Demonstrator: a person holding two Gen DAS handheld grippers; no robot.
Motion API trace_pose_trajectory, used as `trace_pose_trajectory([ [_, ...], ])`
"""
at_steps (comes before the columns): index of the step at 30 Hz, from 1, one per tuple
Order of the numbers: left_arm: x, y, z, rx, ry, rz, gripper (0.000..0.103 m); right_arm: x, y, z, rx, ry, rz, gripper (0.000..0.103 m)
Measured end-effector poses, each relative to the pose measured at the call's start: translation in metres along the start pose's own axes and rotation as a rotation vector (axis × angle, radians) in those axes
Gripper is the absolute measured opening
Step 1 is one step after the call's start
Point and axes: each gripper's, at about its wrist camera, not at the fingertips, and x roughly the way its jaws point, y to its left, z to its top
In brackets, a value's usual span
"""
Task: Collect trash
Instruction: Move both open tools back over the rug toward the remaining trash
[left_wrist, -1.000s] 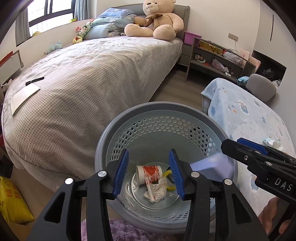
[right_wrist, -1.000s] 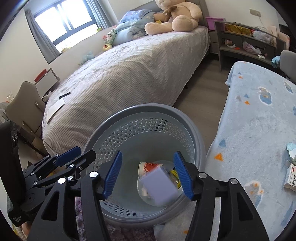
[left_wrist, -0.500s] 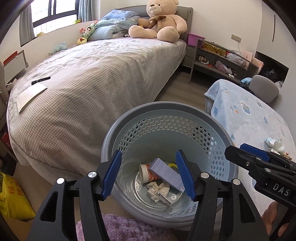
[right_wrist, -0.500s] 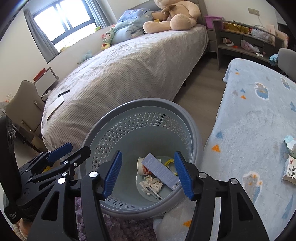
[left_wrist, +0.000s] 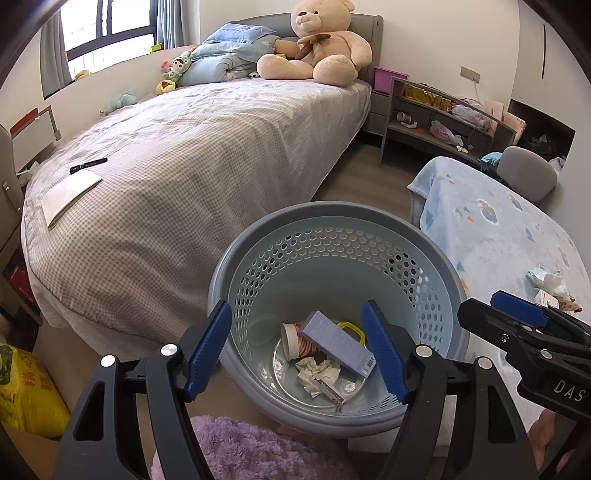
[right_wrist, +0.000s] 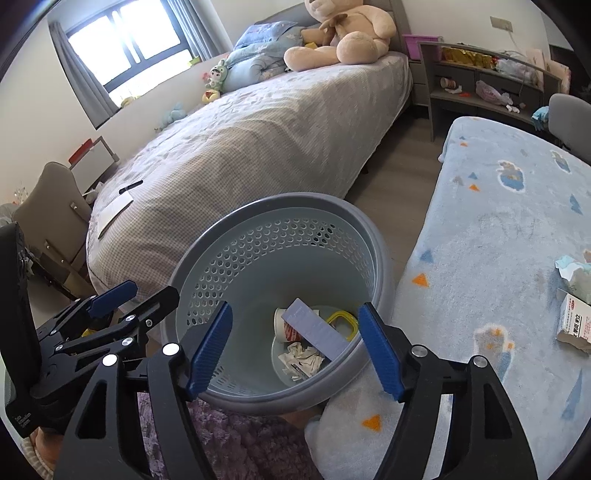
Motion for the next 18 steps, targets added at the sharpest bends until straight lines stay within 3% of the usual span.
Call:
trace_pose_trajectory([
  [11, -0.012, -0.024, -0.006, 0.033, -0.007, -0.021, 0.076, -0.026, -0.021, -0.012, 0.049, -0.029, -0.018, 0.089],
  [18, -0.019, -0.05, -0.012, 0.071, -0.006, -0.047, 0.076, -0.049, -0.05, -0.03, 0.108, -0.054, -0.057, 0.092],
])
